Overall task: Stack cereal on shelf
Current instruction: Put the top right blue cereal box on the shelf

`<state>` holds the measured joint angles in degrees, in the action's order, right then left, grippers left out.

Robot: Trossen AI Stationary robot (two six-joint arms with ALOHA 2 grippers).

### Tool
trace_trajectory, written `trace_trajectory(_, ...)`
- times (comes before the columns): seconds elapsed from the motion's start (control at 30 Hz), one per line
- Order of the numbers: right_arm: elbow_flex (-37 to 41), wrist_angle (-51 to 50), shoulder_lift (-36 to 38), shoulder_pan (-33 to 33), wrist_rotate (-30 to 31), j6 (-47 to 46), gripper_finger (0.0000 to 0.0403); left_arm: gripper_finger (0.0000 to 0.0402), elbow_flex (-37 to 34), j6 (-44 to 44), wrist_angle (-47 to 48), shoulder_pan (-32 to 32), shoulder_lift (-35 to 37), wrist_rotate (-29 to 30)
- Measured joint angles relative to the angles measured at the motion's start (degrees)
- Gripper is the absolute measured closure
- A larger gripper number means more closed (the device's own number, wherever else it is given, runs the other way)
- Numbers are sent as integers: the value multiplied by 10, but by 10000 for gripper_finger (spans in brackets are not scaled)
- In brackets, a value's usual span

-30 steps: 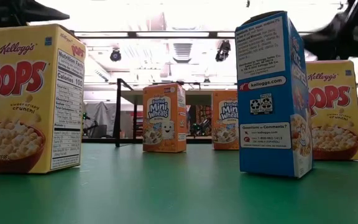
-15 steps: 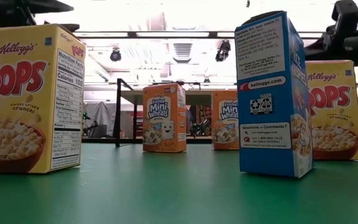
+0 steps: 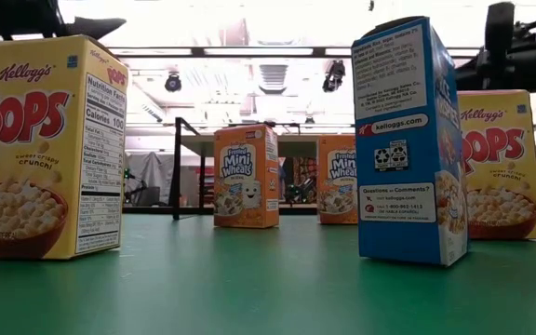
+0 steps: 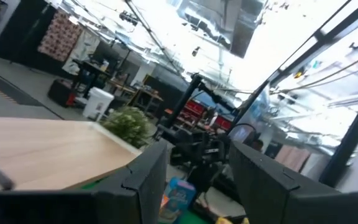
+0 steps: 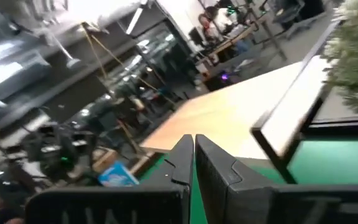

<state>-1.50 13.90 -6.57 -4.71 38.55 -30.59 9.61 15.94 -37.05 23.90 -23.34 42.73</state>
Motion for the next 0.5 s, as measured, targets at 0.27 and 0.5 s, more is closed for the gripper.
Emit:
trace_trajectory(0.27, -1, 165, -34, 0, -119, 113, 394, 242, 0, 21, -117, 0, -120, -1)
trace_trajectory(0.5, -10, 202, -92, 0, -120, 147, 394, 242, 0, 10, -183, 0, -183, 5)
